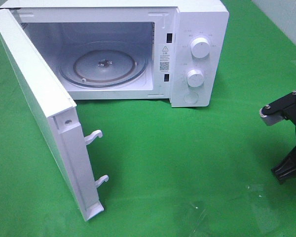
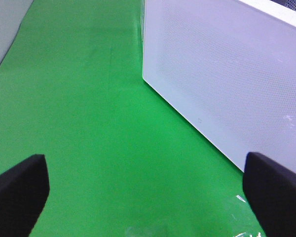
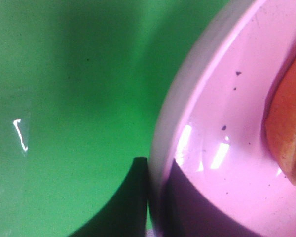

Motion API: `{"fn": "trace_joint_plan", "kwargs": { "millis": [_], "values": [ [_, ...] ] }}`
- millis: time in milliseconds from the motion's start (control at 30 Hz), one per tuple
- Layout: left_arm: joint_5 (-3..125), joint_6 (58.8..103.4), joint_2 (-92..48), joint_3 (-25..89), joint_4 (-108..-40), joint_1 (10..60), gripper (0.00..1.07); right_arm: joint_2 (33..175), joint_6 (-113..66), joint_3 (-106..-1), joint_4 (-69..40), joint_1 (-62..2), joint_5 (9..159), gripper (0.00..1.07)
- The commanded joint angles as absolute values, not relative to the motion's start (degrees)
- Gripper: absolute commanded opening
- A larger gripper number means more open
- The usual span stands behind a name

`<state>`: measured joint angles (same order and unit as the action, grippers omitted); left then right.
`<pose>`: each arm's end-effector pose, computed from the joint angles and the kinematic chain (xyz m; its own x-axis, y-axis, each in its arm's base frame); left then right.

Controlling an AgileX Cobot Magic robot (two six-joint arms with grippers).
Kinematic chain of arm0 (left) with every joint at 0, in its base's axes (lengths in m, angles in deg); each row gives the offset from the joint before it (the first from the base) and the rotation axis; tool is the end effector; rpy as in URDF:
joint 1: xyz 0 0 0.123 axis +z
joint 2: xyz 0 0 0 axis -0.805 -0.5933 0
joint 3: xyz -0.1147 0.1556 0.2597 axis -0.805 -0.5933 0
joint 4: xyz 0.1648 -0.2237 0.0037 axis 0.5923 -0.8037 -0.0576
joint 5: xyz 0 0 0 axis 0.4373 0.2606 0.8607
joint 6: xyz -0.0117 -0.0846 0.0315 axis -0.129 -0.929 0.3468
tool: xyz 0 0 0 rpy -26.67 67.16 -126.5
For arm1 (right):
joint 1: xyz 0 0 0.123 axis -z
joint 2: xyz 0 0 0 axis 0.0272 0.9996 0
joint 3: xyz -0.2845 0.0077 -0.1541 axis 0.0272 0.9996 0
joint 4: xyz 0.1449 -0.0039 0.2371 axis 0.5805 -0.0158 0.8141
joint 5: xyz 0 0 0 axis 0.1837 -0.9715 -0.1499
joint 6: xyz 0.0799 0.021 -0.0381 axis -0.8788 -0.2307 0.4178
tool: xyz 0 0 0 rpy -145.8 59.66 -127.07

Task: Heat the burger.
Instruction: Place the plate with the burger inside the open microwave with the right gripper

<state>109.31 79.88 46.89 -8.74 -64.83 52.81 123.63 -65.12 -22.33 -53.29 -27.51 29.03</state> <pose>-0.0233 -0.0070 0.2956 -0.4213 0.0047 -0.9069 0.0855 0.9957 -0.0346 0.2275 0.0616 0.1772 -0.9579 -0.2781 -0.0716 -0.2113 0.8516 -0.4797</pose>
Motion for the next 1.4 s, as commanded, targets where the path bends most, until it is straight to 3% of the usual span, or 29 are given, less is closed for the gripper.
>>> {"fn": "trace_joint_plan", "kwargs": {
  "millis": [33, 533, 1400],
  "values": [
    [108.7, 79.6, 47.8, -9.0, -64.7, 52.9, 1.03, 121.6, -64.9, -20.5, -55.1, -27.6, 26.3, 0.0],
    [108.7, 79.6, 47.8, -9.0, -64.7, 52.9, 1.03, 118.1, -64.9, -19.2, -54.6, -37.1, 23.3, 0.0],
    [108.7, 79.6, 47.8, -9.0, -64.7, 52.9, 1.03, 118.1, -65.8, -19.2, -53.7, -62.1, 23.1, 0.0]
  ]
}}
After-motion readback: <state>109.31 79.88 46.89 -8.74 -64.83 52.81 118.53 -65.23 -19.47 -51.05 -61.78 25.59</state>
